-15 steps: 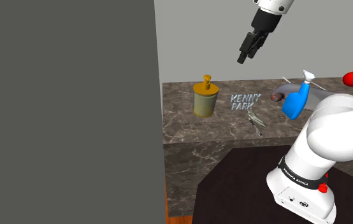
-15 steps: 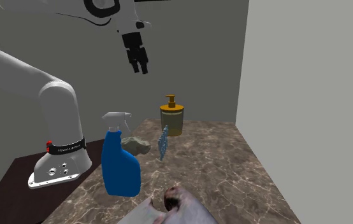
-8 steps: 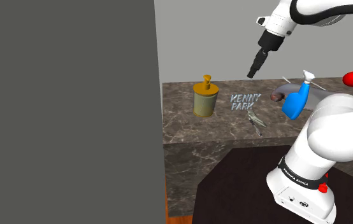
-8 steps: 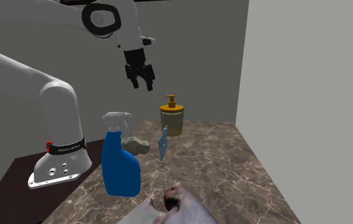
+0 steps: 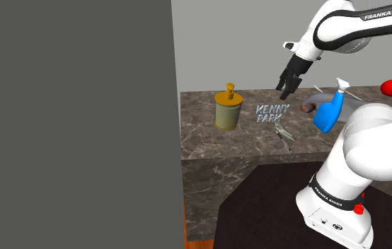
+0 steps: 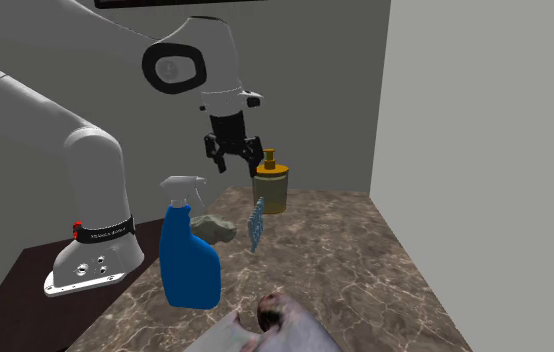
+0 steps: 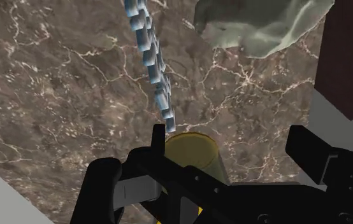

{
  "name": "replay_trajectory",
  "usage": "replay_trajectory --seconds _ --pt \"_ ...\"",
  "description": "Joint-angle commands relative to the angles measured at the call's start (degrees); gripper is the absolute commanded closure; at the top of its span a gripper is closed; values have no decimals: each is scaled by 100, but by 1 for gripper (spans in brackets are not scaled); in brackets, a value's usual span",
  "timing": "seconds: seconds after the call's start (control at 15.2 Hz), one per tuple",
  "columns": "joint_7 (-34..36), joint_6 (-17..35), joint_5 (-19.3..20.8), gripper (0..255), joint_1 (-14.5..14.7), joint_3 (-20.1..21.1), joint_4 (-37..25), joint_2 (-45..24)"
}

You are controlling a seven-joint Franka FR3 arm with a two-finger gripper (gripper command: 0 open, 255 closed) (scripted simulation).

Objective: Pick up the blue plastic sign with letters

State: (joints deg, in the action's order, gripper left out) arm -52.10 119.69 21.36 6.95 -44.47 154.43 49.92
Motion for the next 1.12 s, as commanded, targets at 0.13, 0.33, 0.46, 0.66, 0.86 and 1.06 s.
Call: replay_trajectory --seconds 0.13,0.33,0.46,0.66,0.86,1.06 --pt "-1247 542 245 0 602 -1147 -216 -618" --pt "-2166 900 268 0 1363 -2139 -543 -1118" --pt "-2216 1000 290 0 1455 -2275 -528 -1175" --pt "-2278 1276 322 0 1613 -2542 -438 -1318" --pt "-2360 1613 343 0 1852 -2900 -347 -1502" --pt "-2359 1618 346 255 1854 -2904 -343 -1503"
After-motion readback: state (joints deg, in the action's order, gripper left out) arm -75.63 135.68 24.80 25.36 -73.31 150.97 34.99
